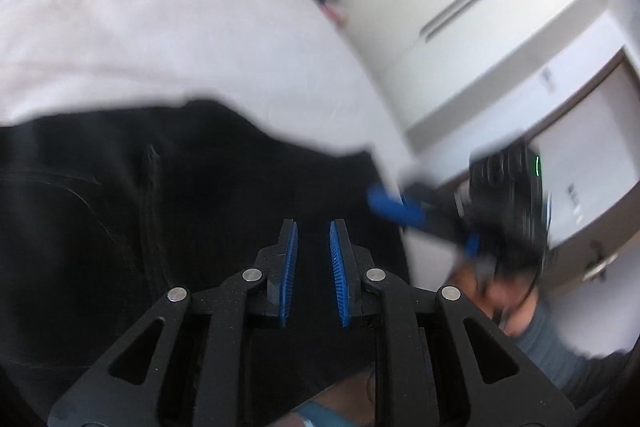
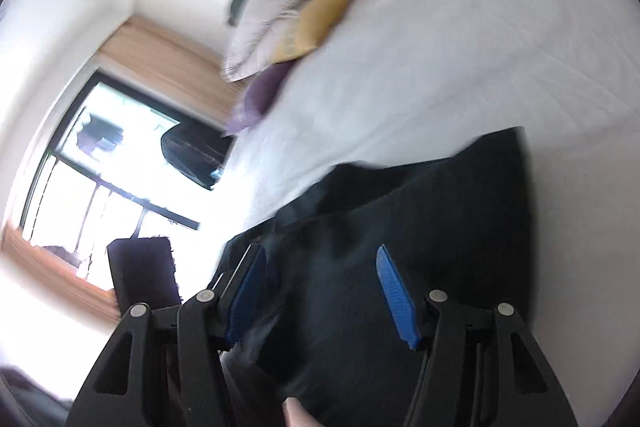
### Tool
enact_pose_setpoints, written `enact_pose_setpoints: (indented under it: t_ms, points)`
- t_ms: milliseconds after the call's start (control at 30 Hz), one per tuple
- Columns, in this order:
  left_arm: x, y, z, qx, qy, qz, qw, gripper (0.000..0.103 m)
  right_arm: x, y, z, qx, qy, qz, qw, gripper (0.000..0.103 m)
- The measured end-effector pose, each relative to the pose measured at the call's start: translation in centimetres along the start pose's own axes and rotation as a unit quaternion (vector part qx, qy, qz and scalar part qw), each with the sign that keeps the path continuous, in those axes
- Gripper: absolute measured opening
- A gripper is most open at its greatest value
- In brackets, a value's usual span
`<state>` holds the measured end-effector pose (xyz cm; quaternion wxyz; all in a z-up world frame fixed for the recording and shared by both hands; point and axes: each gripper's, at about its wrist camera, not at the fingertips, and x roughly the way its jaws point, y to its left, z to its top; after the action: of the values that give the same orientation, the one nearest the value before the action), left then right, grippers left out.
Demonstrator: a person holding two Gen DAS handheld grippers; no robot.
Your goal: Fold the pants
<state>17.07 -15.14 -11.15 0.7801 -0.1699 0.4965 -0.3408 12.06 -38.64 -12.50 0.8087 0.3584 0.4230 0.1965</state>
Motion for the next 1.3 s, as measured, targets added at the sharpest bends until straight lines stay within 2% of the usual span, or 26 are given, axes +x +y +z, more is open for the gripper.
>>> enact_pose_setpoints:
  t_ms: [67, 100, 133, 167, 200, 267, 333, 400, 500, 533, 567, 600, 633, 667, 700, 767, 833, 900, 933, 1000, 1033, 1067, 1167, 1233, 1267, 1300]
  points:
    - [2.7, 1.0, -1.5, -0.008, 0.031, 0.025, 0.9992, 0.016, 0.9, -2.8, 0.6, 0.030, 0.000, -0.005, 1.000, 0.060]
    - [3.3, 1.5, -2.3, -0.008, 0.032, 0.022, 0.9992, 0.016, 1.1, -4.0, 0.6, 0.042, 0.000, -0.001, 0.999, 0.045]
    - [3.3, 1.9, -3.0, -0.002, 0.023, 0.013, 0.9997, 0.016, 0.9, -5.3, 1.0, 0.047, -0.001, -0.007, 0.999, 0.016]
    - [3.1, 1.9, -3.4, 0.006, 0.011, 0.006, 0.9999, 0.016, 0.7, -6.2, 1.4, 0.053, 0.001, -0.019, 0.998, 0.004]
    - [2.9, 2.1, -3.6, 0.005, 0.009, 0.004, 0.9999, 0.016, 0.3, -6.7, 1.5, 0.060, -0.002, -0.021, 0.998, 0.000]
    - [2.0, 2.3, -3.6, -0.009, 0.005, 0.007, 0.9999, 0.016, -1.6, -6.6, 1.0, 0.072, -0.015, -0.018, 0.997, 0.005]
    - [1.4, 0.8, -3.1, 0.012, -0.008, 0.022, 0.9997, 0.016, -3.0, -5.4, 0.3, 0.069, -0.025, 0.006, 0.997, 0.041]
    - [1.4, -0.7, -2.9, 0.039, -0.017, 0.008, 0.9991, 0.016, -3.8, -2.4, -1.8, 0.054, -0.022, 0.073, 0.996, 0.057]
    - [2.8, -1.5, -3.7, 0.050, -0.004, 0.000, 0.9988, 0.016, -3.1, 0.2, -5.8, 0.027, 0.023, 0.137, 0.990, 0.057]
    - [3.8, -1.2, -4.1, 0.044, 0.009, 0.012, 0.9989, 0.016, -2.5, 0.3, -7.1, 0.026, 0.041, 0.146, 0.988, 0.058]
    - [4.6, -0.2, -4.7, 0.032, 0.011, 0.009, 0.9994, 0.016, -1.3, -0.1, -8.6, 0.020, 0.068, 0.118, 0.990, 0.058]
    - [4.6, 0.4, -5.1, 0.019, -0.005, -0.009, 0.9998, 0.016, -0.6, -0.6, -9.4, 0.017, 0.082, 0.090, 0.992, 0.051]
    - [4.6, 0.9, -5.3, 0.005, -0.015, -0.022, 0.9996, 0.016, -0.4, -1.3, -10.1, 0.014, 0.083, 0.073, 0.994, 0.021]
    - [4.4, 0.9, -5.3, -0.001, -0.018, -0.020, 0.9996, 0.016, -1.0, -2.3, -10.4, 0.030, 0.077, 0.053, 0.995, 0.010]
    - [4.2, 0.5, -5.1, 0.002, -0.019, -0.012, 0.9997, 0.016, -1.2, -2.7, -10.4, 0.050, 0.079, 0.056, 0.994, 0.009]
    - [2.5, 0.3, -5.1, 0.013, -0.027, 0.001, 0.9996, 0.016, -3.0, -1.6, -9.9, 0.056, 0.073, 0.084, 0.992, 0.025]
    - [1.9, 0.2, -5.3, 0.010, -0.040, 0.000, 0.9992, 0.016, -4.2, 0.6, -9.6, 0.023, 0.054, 0.123, 0.991, 0.064]
    - [1.4, 0.4, -5.5, -0.009, -0.050, 0.003, 0.9987, 0.016, -4.3, 2.2, -9.0, 0.004, 0.027, 0.151, 0.988, 0.084]
    - [0.9, 0.5, -5.6, -0.020, -0.058, 0.005, 0.9981, 0.016, -3.4, 2.4, -8.7, 0.004, 0.020, 0.146, 0.989, 0.091]
    - [-1.8, 0.9, -5.9, -0.037, -0.085, 0.013, 0.9956, 0.016, -1.1, 0.2, -8.7, 0.023, 0.024, 0.102, 0.994, 0.093]
    - [-3.3, 1.3, -6.2, -0.049, -0.103, 0.025, 0.9932, 0.016, 0.1, -0.5, -8.8, 0.030, 0.028, 0.077, 0.996, 0.071]
    - [-4.9, 1.6, -6.1, -0.060, -0.115, 0.035, 0.9910, 0.016, 0.1, -0.9, -8.9, 0.030, 0.016, 0.039, 0.999, 0.060]
    - [-10.3, 4.1, -8.1, -0.116, -0.177, 0.061, 0.9754, 0.021, -0.9, -0.2, -8.8, 0.062, 0.013, 0.077, 0.995, 0.064]
    - [-13.7, 6.6, -9.9, -0.178, -0.229, 0.073, 0.9541, 0.054, -1.6, 1.1, -8.7, 0.063, 0.007, 0.109, 0.992, 0.066]
    - [-15.1, 7.8, -10.6, -0.203, -0.255, 0.079, 0.9421, 0.081, -2.0, 2.2, -8.4, 0.050, -0.006, 0.122, 0.991, 0.066]
    - [-16.1, 8.6, -11.3, -0.229, -0.284, 0.085, 0.9272, 0.087, -2.2, 2.9, -8.2, 0.043, -0.015, 0.130, 0.991, 0.067]
